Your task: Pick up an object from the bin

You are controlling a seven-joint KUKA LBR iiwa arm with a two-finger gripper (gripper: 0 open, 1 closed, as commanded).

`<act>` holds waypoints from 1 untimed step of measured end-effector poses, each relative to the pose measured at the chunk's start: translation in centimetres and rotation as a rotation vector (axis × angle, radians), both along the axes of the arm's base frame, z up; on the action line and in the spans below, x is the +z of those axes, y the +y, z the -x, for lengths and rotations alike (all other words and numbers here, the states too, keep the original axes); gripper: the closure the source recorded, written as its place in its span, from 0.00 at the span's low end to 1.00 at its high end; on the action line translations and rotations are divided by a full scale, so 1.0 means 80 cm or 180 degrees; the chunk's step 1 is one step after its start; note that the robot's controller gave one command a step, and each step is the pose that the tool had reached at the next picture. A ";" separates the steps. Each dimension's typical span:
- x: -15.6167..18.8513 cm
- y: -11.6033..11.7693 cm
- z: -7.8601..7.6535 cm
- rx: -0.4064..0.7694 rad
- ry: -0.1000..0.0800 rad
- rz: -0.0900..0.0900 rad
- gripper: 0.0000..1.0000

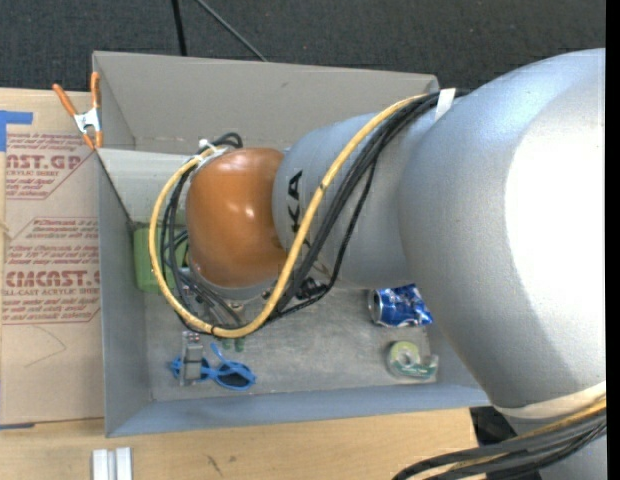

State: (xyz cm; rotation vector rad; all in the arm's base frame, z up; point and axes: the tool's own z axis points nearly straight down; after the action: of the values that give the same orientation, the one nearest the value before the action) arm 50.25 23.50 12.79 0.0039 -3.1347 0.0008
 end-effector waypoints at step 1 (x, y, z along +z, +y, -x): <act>-0.073 -0.055 0.020 0.0454 -0.0040 -0.0010 0.00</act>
Offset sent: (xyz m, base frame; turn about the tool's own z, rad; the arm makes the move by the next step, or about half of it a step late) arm -0.0171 -0.0436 -0.0579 -0.1456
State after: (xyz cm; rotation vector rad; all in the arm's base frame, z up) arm 48.68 19.10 6.93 0.2283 -3.1391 -0.0033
